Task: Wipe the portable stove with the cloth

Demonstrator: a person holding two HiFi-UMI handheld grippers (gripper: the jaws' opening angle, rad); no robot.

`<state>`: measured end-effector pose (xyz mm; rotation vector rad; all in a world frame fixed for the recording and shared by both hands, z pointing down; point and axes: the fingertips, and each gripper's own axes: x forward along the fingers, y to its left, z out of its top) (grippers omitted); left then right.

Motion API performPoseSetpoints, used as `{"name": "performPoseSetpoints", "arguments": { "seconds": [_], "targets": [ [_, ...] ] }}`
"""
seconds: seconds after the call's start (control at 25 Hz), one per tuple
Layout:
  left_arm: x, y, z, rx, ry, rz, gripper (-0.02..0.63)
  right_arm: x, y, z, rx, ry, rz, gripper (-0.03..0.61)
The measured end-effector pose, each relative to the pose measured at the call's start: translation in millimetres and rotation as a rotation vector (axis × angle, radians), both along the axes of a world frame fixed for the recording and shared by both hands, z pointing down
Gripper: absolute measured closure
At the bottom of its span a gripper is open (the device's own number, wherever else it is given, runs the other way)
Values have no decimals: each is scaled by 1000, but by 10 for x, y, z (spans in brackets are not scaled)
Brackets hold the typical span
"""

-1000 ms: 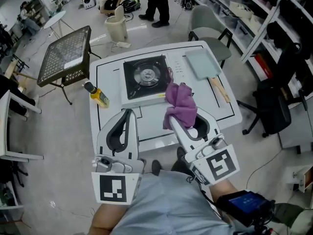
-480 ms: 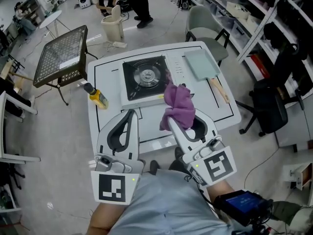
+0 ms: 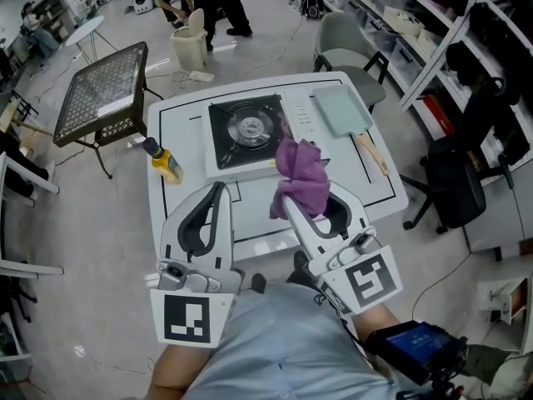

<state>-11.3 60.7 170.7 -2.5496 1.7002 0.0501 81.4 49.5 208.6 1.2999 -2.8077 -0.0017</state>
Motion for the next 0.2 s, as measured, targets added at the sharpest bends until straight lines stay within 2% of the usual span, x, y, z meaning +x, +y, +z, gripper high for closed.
{"name": "performPoseSetpoints", "arguments": {
  "seconds": [0.2],
  "targets": [
    [-35, 0, -98, 11, 5, 4, 595, -61, 9, -90, 5, 5, -6, 426]
  ]
}}
